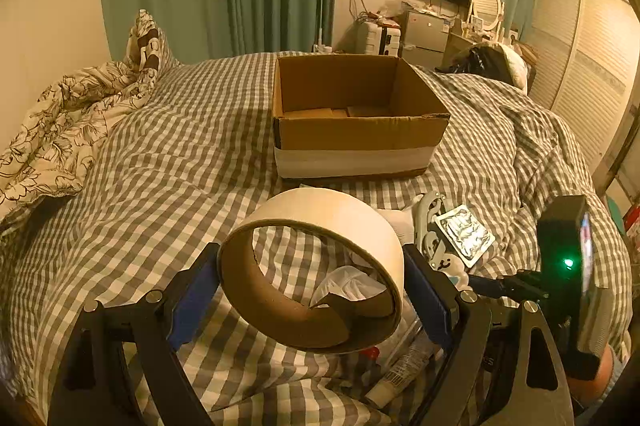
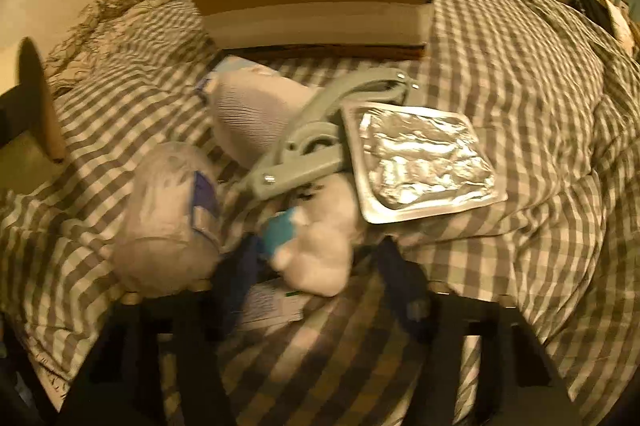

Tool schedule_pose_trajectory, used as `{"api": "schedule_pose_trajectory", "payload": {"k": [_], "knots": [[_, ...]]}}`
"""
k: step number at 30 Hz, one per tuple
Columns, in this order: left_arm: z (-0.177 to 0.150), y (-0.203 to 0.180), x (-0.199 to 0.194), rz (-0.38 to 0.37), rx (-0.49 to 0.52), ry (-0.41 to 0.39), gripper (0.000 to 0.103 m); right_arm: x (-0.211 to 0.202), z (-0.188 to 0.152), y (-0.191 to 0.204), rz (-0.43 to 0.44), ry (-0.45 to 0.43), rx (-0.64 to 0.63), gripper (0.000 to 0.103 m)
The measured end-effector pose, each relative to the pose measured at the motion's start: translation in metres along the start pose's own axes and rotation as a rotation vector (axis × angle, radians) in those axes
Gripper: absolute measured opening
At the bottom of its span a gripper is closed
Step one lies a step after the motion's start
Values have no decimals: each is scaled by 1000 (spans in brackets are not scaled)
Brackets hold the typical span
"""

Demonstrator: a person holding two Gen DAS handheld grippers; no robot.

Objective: Organize objects
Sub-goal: 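Carry the tape roll toward the box with the left tool while the right tool grasps the white cat figurine, then release the tape roll and figurine into the box with both tools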

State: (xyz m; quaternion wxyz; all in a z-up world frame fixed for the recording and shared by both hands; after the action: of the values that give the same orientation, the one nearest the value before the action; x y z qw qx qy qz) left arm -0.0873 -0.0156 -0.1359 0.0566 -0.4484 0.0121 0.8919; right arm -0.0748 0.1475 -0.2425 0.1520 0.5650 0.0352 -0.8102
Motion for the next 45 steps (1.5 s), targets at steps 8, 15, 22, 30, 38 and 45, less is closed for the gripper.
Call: {"api": "schedule_pose_trajectory", "payload": {"k": [8,15,22,30,38,45], "knots": [[7,-12,-13,1,15,-29,89,-51,0,2,-11,-103,-43,44],[23,-22,-22,-5,30,-59,89,-116,28,9,-39,-263,-109,44],[85,-19,-24,-5,15,-120,89,-172,105,7,-85,-419,-164,44],[179,-9,18,-13,-22,-127,89,-180,203,-9,-93,-483,-195,44],[218,-3,106,35,7,-57,89,-122,271,-26,-53,-431,-181,44],[215,-5,141,29,23,-33,92,-76,278,-46,-68,-380,-174,48]]}}
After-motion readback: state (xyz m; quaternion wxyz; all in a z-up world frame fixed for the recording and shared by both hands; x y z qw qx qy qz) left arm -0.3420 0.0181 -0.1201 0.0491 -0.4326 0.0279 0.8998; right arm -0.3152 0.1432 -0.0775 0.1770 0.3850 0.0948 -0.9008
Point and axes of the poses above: each gripper's, at about its wrist camera, not at the fingertips, and x roughly the way its jaws point, y to its left, z to its top, the point moved 9 cm from there along x, roughly the way its jaws point, and after that the axes turned 9 degrees about y, right-handed, at the moved point
